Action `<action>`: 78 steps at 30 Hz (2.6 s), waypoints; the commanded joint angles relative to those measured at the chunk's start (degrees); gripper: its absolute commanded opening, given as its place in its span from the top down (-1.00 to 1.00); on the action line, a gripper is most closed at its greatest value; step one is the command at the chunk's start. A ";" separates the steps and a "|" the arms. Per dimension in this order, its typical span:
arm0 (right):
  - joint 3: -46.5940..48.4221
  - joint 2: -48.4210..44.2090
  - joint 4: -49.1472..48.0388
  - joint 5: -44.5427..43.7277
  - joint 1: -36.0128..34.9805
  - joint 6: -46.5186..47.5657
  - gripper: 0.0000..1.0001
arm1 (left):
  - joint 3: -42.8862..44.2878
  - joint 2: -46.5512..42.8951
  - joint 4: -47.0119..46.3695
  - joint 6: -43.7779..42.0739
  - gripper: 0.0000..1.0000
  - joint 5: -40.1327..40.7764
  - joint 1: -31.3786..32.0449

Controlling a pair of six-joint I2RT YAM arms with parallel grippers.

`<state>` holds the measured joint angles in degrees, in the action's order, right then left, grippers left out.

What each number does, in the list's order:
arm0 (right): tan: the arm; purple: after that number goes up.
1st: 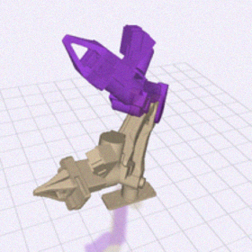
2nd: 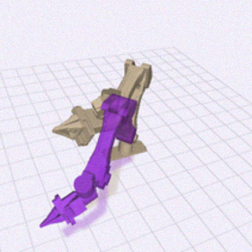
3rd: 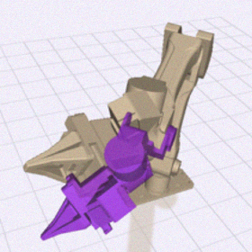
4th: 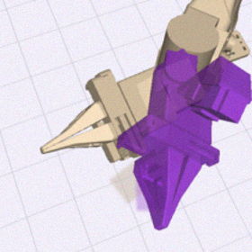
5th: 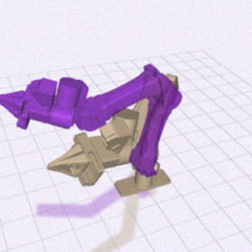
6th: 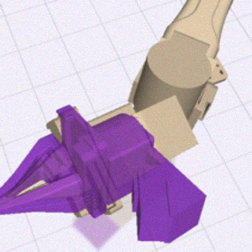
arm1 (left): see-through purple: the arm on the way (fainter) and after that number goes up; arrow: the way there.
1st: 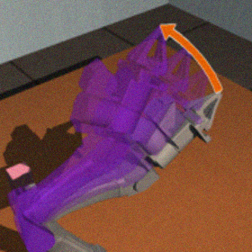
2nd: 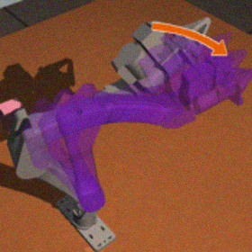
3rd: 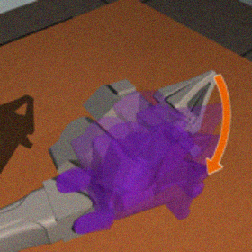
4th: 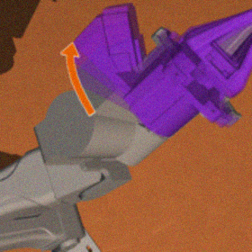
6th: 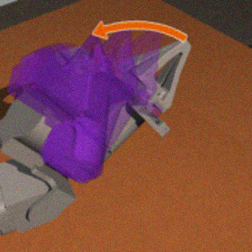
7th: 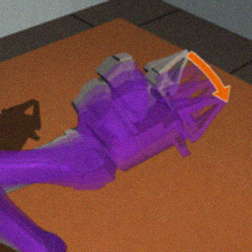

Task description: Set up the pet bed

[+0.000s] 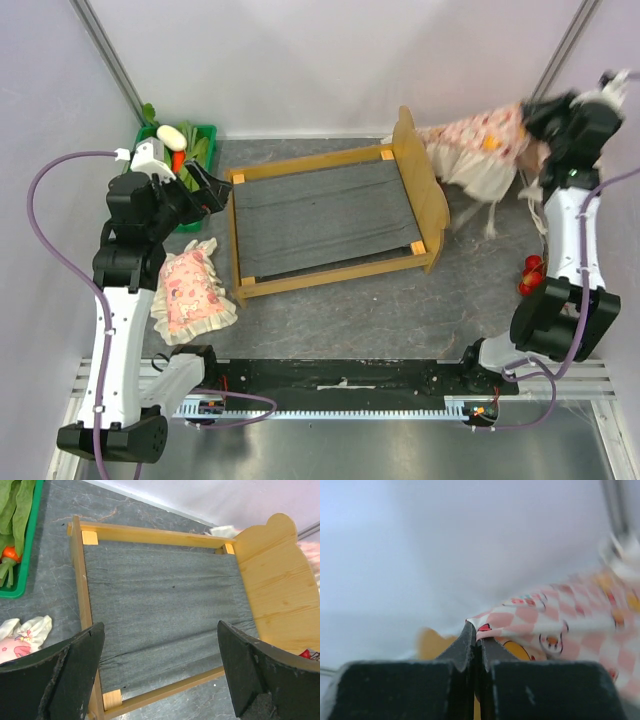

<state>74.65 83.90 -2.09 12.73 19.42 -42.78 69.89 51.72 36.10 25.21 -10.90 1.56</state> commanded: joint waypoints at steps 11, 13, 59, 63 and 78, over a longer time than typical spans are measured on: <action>64.55 17.35 -4.03 33.58 -17.99 -10.90 1.00 | -3.53 0.48 -7.88 2.38 -0.99 -2.21 -0.33; 65.70 18.05 -6.51 33.59 -23.53 -12.32 1.00 | -3.44 -0.65 -8.06 2.91 -0.99 0.33 -0.33; -22.09 -44.24 31.86 27.18 -48.51 5.43 1.00 | 10.97 36.42 -25.20 -4.90 -0.99 -32.70 9.21; -23.41 -48.38 34.78 23.84 -48.42 4.56 1.00 | 12.55 43.01 -25.81 -9.91 -0.99 -33.65 14.87; -27.89 -50.33 33.46 23.21 -48.42 4.02 1.00 | 20.02 62.26 -25.11 -21.25 -0.99 -40.77 21.81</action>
<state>46.35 33.43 32.18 36.36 -29.04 -38.57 87.50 111.50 13.08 9.30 -46.30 21.37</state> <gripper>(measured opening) 0.010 0.993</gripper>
